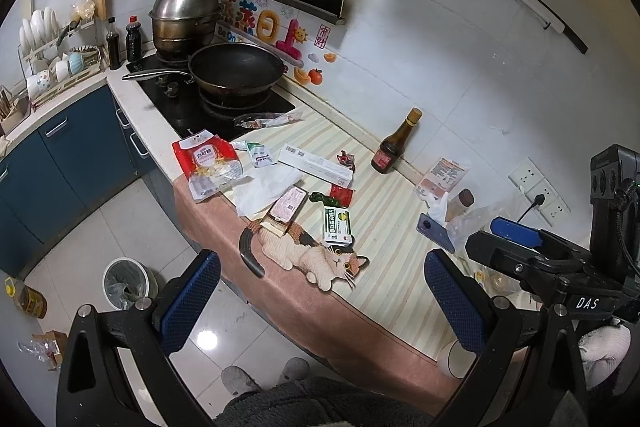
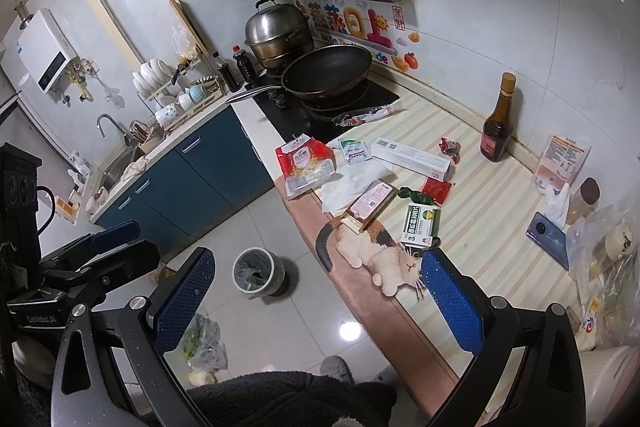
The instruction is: Collect trash
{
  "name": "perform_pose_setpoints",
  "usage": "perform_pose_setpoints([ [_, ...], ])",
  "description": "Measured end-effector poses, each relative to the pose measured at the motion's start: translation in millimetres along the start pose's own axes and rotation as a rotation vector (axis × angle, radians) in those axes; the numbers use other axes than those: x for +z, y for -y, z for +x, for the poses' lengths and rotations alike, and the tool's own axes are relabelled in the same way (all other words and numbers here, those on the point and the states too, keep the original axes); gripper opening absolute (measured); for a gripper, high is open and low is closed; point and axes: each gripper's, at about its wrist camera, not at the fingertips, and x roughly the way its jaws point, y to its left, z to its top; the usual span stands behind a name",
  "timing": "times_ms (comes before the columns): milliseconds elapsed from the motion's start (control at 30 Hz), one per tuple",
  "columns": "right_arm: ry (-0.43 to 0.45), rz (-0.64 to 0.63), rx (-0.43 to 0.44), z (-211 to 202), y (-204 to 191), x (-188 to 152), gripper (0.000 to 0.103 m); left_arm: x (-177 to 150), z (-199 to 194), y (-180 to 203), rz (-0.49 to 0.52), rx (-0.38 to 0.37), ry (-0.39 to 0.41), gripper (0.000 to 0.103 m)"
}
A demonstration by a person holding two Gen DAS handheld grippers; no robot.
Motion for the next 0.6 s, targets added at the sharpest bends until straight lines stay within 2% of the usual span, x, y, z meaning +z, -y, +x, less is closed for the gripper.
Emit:
perform_pose_setpoints([
  [167, 0.005, 0.003, -0.004, 1.6, -3.0, 4.2, 0.103, -1.2, -1.1, -1.8, 0.002, -0.002, 0.003, 0.103],
  [233, 0.011, 0.013, -0.015, 2.5, -0.9, 4.0, 0.103, 0.6, 1.1, -4.5, 0.0, 0.029, 0.014, 0.103],
  [367, 0.059, 0.068, -0.094, 16.9, 4.8, 9.7, 0.103, 12.7, 19.4, -22.8, -0.003, 0.274, 0.095, 0.103],
  [433, 0.077, 0.094, -0.16, 30.0, 11.1, 6.7, 0.103, 19.5, 36.8, -38.4, -0.001, 0.386, 0.118, 0.103],
  [533, 0.081, 0.151, -0.263, 63.3, 27.9, 7.5, 0.103, 25.6, 70.0, -64.1, 0.002, 0.467, 0.086, 0.103],
  [600, 0.053, 0.192, -0.297, 89.5, 44.6, 6.9, 0.103, 28.3, 101.3, -79.8, 0.014, 0.503, 0.039, 0.103],
])
